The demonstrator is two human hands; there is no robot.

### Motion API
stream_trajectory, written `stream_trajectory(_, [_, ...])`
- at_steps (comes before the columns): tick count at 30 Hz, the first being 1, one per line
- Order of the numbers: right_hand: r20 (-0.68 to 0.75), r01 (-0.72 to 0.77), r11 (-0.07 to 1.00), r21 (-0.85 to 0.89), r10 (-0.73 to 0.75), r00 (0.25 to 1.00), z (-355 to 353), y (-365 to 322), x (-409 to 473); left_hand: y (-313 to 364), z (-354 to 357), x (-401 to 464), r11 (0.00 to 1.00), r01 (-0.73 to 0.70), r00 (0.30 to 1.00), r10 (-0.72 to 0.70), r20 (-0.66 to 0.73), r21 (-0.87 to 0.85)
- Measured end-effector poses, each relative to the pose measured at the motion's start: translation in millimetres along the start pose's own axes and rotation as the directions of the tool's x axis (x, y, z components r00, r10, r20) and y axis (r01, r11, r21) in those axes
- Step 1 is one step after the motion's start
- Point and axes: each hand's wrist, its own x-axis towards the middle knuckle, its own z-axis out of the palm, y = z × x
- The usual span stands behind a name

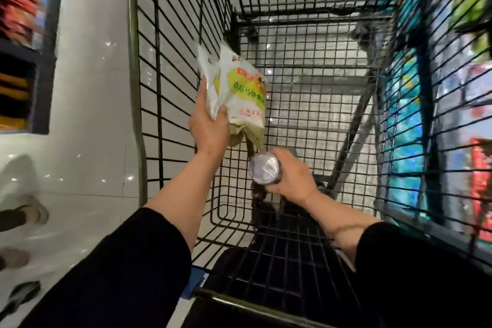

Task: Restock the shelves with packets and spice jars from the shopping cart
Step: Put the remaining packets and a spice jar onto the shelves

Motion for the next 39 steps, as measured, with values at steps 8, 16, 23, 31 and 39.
stream_trajectory(8, [-0.451, -0.126, 0.771, 0.624, 0.487, 0.748, -126, -24, 6, 32, -2, -5, 0.926, 0.117, 0.981, -0.05, 0.19, -0.358])
stream_trajectory(16, [-0.63, 0.199, 0.736, 0.647, 0.369, 0.683, -184, -115, -79, 82, -56, -27, 0.866, 0.08, 0.854, 0.197, 0.482, -0.494])
stream_trajectory(23, [-0.76, 0.332, 0.72, 0.61, 0.411, 0.504, -148, -194, -204, 120, -142, -93, 0.771, 0.118, 0.639, 0.423, 0.642, -0.625])
stream_trajectory(31, [-0.84, 0.364, 0.757, 0.542, 0.498, 0.214, -115, -231, -335, 139, -183, -187, 0.731, 0.251, 0.369, 0.534, 0.761, -0.634])
stream_trajectory(39, [-0.861, 0.357, 0.798, 0.486, 0.508, 0.039, -77, -218, -459, 140, -162, -289, 0.767, 0.257, 0.246, 0.536, 0.807, -0.588])
